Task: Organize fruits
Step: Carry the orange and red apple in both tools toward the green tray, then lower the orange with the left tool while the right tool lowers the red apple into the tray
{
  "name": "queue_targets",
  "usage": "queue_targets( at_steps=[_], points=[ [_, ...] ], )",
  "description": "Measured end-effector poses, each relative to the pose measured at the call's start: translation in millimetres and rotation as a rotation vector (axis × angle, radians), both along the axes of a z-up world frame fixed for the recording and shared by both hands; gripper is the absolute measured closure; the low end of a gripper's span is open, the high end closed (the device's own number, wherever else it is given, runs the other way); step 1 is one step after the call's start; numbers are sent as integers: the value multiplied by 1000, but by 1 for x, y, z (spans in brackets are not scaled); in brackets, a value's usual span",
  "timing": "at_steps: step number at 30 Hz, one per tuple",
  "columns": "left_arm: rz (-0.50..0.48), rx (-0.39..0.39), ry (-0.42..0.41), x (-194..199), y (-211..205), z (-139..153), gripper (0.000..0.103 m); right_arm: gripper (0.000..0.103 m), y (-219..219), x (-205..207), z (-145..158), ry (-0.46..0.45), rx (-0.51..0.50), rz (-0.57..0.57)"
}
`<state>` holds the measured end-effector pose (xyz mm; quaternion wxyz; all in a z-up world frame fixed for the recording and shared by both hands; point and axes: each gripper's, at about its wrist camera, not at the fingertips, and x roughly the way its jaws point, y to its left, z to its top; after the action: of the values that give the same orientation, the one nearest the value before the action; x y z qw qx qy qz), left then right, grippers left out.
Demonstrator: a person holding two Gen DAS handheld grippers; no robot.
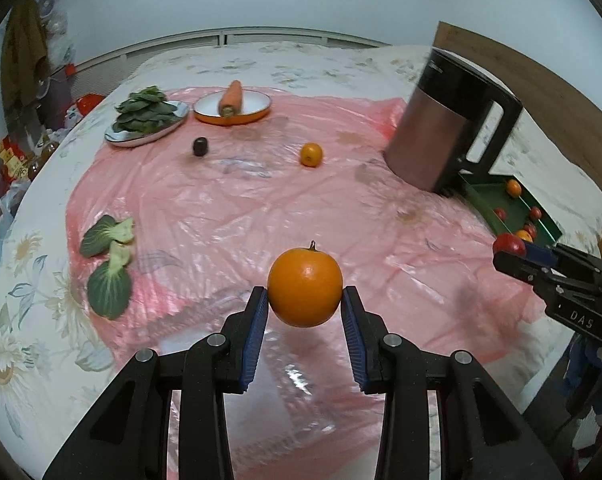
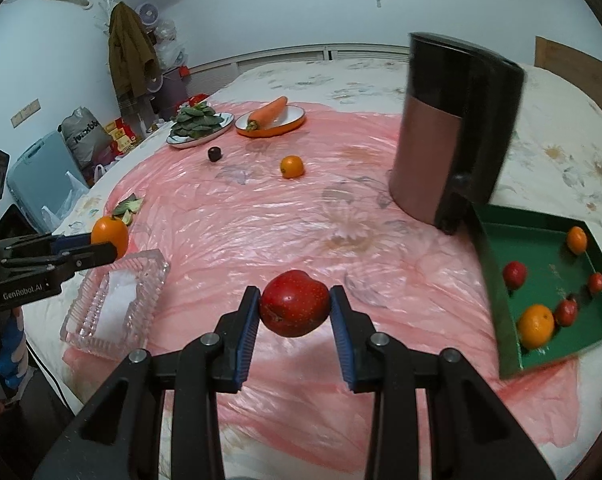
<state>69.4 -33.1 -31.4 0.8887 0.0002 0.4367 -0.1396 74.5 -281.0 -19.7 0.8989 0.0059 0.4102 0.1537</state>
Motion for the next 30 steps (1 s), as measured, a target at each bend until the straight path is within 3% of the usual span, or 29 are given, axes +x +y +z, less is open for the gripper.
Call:
queue_targets(
  at_steps=[12, 30],
  points=[
    [-58, 19, 46, -10, -64, -7, 70, 70, -61, -24, -2, -21, 39, -83],
    [-188, 116, 90, -5, -174, -20, 70, 70, -186, -38, -20, -43, 111, -286]
  ],
)
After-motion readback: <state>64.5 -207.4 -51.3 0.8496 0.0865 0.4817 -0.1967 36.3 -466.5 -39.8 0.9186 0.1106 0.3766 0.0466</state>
